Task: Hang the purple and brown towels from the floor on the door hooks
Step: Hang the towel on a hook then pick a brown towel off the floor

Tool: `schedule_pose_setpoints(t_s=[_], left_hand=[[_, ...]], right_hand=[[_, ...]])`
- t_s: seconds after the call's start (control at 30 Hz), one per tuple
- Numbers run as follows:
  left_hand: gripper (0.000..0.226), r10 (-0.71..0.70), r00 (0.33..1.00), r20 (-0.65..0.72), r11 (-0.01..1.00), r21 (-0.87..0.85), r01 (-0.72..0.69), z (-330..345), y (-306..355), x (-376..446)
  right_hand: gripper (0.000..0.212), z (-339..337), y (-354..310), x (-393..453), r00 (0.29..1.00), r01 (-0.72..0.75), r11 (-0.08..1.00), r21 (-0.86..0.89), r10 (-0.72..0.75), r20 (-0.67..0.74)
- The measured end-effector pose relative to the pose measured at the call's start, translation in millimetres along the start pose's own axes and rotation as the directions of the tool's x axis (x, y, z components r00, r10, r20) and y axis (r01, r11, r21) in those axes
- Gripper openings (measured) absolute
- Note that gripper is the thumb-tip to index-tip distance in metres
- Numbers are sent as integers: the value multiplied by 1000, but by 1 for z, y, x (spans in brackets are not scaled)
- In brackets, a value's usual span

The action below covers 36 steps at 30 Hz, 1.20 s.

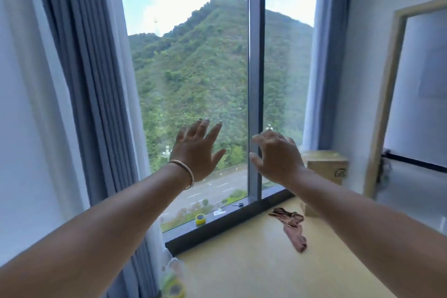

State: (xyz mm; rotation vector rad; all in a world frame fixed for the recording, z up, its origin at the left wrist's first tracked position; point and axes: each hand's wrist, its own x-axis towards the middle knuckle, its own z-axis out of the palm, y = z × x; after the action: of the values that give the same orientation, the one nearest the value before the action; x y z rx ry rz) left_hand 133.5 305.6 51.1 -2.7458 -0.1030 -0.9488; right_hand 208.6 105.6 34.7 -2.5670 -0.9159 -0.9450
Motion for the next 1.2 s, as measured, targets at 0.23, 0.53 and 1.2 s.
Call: schedule_pose_setpoints(t_s=[0.23,0.53,1.2], left_hand=[[69,224,971,-82,949,-210,-237,34,199,75],[69,397,903,-163,831,-355,-429,39,408,132],[68,592,746,-305,586,-473,-658,116,673,249]], right_hand=[[38,-48,182,-68,975,-222,960,-173,219,-37],[35,-126,346,-163,905,-412,827,-381,420,-67],[43,-157,565,-225,722,-614,539,-576,678,-136]])
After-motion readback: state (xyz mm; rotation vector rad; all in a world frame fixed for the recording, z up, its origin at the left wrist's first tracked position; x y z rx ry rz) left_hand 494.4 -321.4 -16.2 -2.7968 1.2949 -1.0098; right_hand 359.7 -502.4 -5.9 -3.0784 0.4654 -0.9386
